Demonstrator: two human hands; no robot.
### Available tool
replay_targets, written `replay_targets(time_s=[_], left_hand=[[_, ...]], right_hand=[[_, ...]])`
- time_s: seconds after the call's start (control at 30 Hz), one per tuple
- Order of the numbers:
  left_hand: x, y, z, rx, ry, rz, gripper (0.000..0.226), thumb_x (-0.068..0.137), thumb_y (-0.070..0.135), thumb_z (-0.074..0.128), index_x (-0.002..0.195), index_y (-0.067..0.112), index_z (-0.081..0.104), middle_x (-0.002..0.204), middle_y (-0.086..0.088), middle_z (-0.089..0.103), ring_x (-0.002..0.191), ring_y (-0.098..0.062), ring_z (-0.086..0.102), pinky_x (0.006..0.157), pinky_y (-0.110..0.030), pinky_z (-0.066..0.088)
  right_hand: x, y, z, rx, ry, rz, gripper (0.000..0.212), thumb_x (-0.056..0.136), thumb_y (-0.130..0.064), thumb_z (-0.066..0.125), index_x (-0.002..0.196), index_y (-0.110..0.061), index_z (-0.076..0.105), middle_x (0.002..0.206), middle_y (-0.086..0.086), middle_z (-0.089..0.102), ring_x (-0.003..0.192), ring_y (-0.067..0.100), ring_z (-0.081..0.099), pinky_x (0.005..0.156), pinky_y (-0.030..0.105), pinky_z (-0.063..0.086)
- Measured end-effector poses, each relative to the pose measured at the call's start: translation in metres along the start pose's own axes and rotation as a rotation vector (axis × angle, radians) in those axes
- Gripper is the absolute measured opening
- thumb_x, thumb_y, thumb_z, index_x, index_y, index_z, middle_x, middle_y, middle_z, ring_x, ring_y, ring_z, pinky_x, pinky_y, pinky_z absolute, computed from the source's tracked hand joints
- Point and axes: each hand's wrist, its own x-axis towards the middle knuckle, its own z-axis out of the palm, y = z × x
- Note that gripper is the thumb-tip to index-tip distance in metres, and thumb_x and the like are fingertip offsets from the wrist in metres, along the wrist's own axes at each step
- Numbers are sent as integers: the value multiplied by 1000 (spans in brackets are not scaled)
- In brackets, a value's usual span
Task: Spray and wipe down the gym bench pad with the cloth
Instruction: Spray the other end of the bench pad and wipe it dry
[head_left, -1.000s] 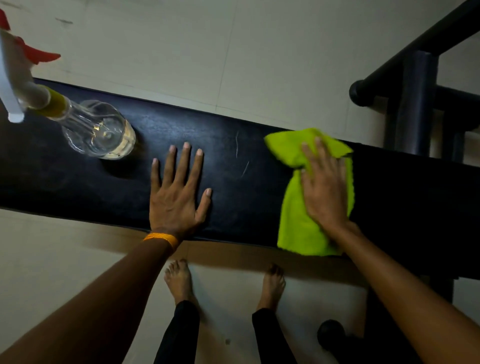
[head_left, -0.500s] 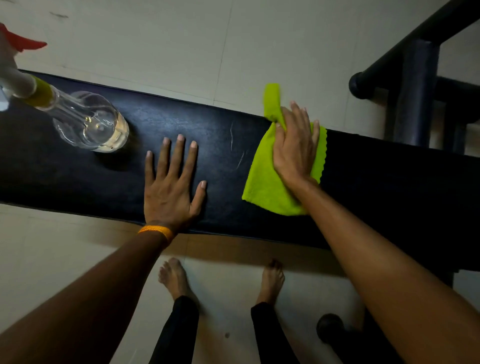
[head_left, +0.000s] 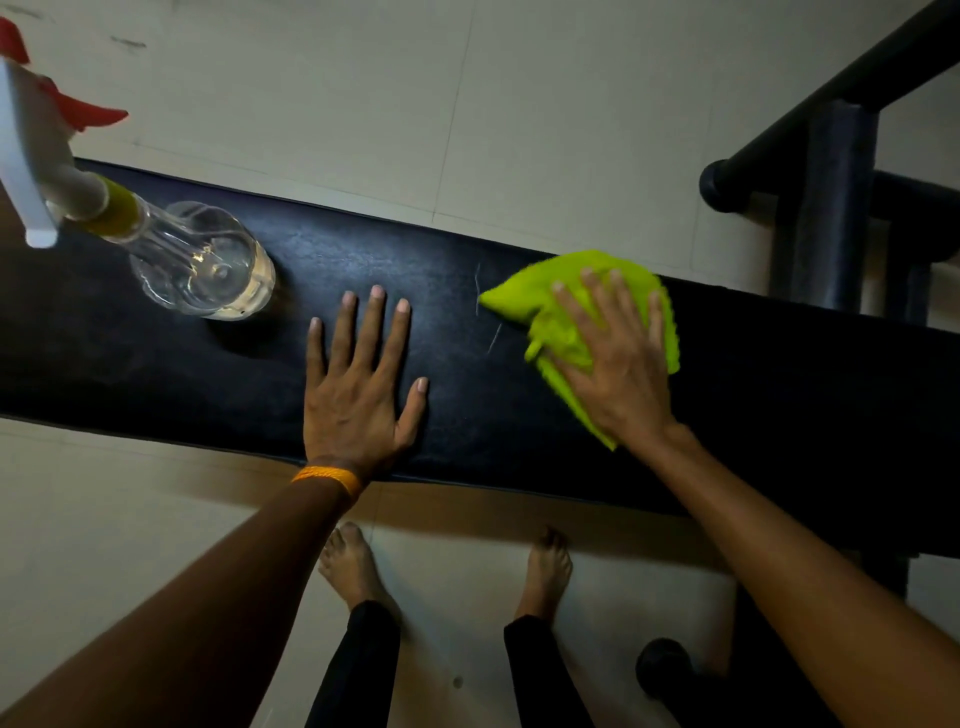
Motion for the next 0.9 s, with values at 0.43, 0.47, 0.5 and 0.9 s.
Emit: replay_targets(time_s=[0.43, 0.47, 0.5, 0.9], left_hand=[[1, -2, 4, -4, 13, 9, 76, 101, 54, 29, 167, 17, 16, 175, -12, 7, 162, -33, 6, 128, -61, 9], [0, -3, 4, -10, 15, 8, 76, 101, 54, 29, 167, 18, 15, 175, -11, 7, 162, -33, 5, 128, -61, 9], [0, -3, 3, -16, 16, 8, 76, 101, 54, 30, 167, 18, 15, 175, -11, 7, 162, -33, 5, 128, -61, 9], [-1, 0, -3, -1, -36, -4, 76, 103, 55, 28, 167, 19, 10, 175, -11, 4, 162, -32, 2, 128, -61, 7]], right_hand=[[44, -103, 22, 95, 27, 95, 59, 99, -57, 43, 154, -36, 40, 166, -3, 30, 157, 26, 17, 125, 59, 9], [29, -105, 22, 103, 24, 64, 60, 99, -55, 45, 155, -35, 39, 167, -2, 29, 157, 27, 16, 125, 58, 10], [8, -103, 20, 116, 16, 1, 60, 99, -53, 48, 155, -33, 39, 167, -1, 29, 157, 28, 17, 125, 58, 12], [-88, -67, 17, 172, 116, 430, 53, 97, -48, 46, 138, -19, 61, 162, 3, 37, 154, 34, 22, 124, 60, 11]])
